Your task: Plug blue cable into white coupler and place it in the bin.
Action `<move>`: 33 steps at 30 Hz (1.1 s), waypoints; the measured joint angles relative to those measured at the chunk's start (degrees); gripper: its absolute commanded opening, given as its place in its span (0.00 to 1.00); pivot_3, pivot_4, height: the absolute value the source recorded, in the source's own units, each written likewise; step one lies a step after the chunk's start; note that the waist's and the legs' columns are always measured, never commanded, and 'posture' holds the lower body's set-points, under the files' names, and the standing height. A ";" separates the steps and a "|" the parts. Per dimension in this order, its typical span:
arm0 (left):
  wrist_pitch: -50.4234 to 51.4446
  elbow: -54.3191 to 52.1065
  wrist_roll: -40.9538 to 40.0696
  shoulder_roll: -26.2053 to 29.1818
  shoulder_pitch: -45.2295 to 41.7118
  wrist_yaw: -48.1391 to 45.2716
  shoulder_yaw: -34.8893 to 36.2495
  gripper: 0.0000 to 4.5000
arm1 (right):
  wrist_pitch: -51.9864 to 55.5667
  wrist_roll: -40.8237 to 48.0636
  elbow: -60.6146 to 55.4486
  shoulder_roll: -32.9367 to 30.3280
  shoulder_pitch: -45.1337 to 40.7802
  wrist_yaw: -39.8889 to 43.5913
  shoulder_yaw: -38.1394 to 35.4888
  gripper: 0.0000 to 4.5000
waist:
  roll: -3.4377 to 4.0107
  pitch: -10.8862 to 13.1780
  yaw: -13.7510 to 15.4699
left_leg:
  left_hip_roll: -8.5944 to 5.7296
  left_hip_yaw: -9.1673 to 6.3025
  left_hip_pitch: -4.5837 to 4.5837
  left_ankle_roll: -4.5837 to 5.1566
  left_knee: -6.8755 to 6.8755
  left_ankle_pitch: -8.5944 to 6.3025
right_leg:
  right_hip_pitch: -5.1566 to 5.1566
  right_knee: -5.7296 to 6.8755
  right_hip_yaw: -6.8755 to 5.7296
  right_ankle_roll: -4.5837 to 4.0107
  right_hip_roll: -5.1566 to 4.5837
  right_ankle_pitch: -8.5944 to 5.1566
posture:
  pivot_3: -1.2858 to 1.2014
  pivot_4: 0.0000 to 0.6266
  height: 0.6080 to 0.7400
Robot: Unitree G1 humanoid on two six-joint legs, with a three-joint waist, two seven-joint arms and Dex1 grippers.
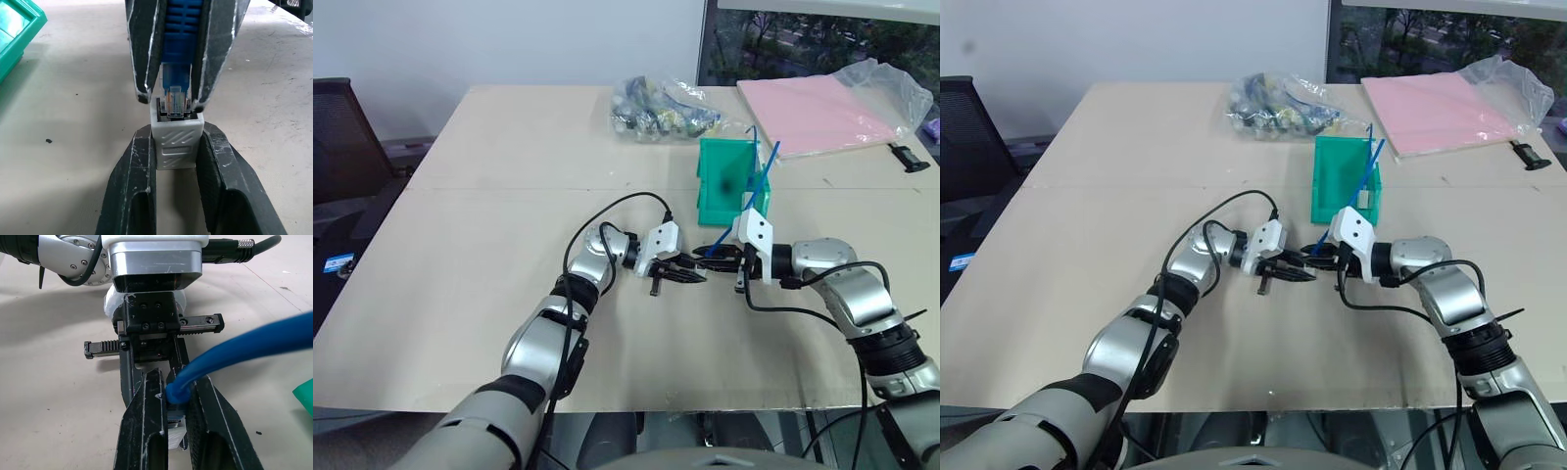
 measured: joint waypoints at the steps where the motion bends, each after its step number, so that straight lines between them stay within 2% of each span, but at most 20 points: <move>1: 0.08 0.00 0.09 0.02 0.00 0.00 0.01 0.12 | 0.04 -0.39 -0.08 -0.23 -0.25 0.09 0.31 0.00 | -0.01 -0.04 -0.01 | 0.00 0.00 0.01 0.00 0.00 0.00 | 0.00 0.00 0.00 0.00 0.00 0.00 | 0.52 0.24 1.00; 11: 0.07 -0.05 0.53 -0.12 0.00 -0.19 0.14 0.12 | 2.39 -2.44 -0.57 -1.17 -1.65 0.31 2.36 0.00 | -0.08 -0.11 0.09 | -0.01 -0.05 0.00 0.00 -0.01 0.00 | 0.01 -0.02 -0.01 0.00 0.00 0.00 | 0.52 0.24 1.00; 15: 0.16 0.01 0.62 0.01 0.01 -0.25 0.14 0.12 | 2.69 -1.19 0.48 1.19 0.63 -0.16 0.62 0.00 | -0.24 -0.25 0.07 | -0.01 -0.12 0.00 0.00 -0.02 0.00 | 0.01 -0.03 0.00 0.00 0.04 0.00 | 0.52 0.24 1.00; 18: 0.50 0.10 1.19 0.02 0.01 -0.29 0.05 0.12 | 0.74 -0.92 1.84 2.13 1.80 -0.55 0.44 0.00 | -0.26 -0.52 -0.18 | -0.05 -0.16 0.18 0.01 -0.07 -0.01 | 0.10 -0.01 0.09 0.00 0.06 0.00 | 0.52 0.24 1.00; 21: 0.72 0.20 1.84 0.05 0.05 -0.22 0.01 0.12 | -0.64 -1.21 2.45 2.44 2.39 -0.82 0.63 0.00 | -0.30 -0.58 -0.23 | -0.06 -0.17 0.73 0.03 -0.21 -0.02 | 0.62 -0.12 0.09 0.00 0.08 -0.02 | 0.52 0.24 1.00; 28: 0.98 0.19 1.65 0.23 0.16 -0.41 0.50 0.12 | 0.26 0.45 1.80 3.68 2.67 -1.13 -1.17 0.00 | -0.29 -0.55 -0.60 | -0.06 -0.28 0.68 0.03 -0.20 -0.02 | 0.61 -0.12 0.05 0.00 0.08 -0.02 | 0.52 0.24 1.00; 30: 2.50 -0.03 1.47 0.14 0.15 -0.84 0.91 0.34 | 2.10 1.10 1.27 3.81 2.42 -1.47 -1.85 0.00 | -0.26 -0.53 -0.66 | -0.07 -0.28 0.61 0.03 -0.19 -0.02 | 0.55 -0.11 0.06 0.00 0.07 -0.02 | 0.52 0.24 1.00; 33: 4.52 -0.64 0.99 -0.03 0.30 -1.95 1.10 0.61 | 4.55 1.26 -0.23 3.54 2.19 -1.79 -1.94 0.00 | -0.25 -0.51 -0.66 | -0.10 -0.29 0.46 0.02 -0.19 -0.02 | 0.36 -0.07 0.06 0.00 0.06 -0.02 | 0.52 0.24 1.00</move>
